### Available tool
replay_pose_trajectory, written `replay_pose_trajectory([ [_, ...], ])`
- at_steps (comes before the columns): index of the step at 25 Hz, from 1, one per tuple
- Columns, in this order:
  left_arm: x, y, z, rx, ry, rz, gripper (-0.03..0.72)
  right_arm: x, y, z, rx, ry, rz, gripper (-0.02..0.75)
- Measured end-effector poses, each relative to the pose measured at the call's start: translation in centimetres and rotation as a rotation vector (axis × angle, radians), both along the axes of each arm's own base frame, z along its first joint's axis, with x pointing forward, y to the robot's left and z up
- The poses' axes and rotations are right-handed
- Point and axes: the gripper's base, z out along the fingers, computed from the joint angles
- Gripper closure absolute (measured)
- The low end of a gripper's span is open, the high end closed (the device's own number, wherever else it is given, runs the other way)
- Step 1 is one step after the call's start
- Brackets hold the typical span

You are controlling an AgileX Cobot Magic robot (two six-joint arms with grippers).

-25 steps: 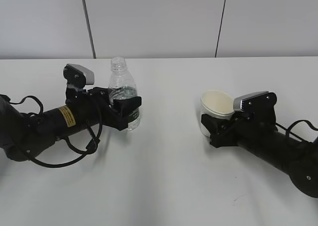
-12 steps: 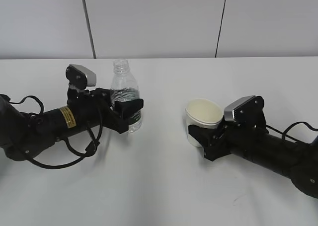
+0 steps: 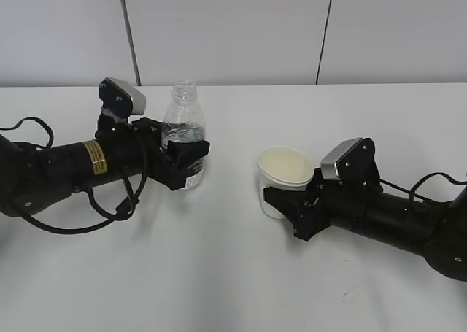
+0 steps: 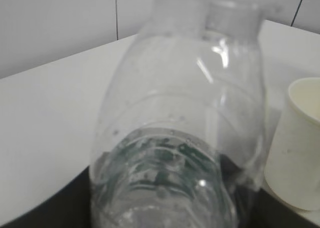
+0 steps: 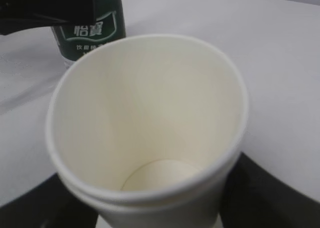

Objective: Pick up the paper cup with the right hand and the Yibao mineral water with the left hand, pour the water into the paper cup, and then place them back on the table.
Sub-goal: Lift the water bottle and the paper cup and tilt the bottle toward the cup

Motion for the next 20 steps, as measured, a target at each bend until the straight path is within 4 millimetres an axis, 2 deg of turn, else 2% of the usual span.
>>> replay_pose_trajectory([
  [6,-0.1,0.2,1.8,0.063,-0.03,-0.002,0.31,0.4,0.3,0.3,0.024,0.004,0.03,0.247],
  [11,-0.1,0.4,1.8,0.117,-0.012,0.017,0.31,0.9,0.6,0.6,0.043,-0.003,0.036,0.247],
  [20,-0.1,0.6,3.1,0.14,-0.031,0.033,0.311,2.2,1.8,1.2,0.052,0.001,0.066,0.247],
])
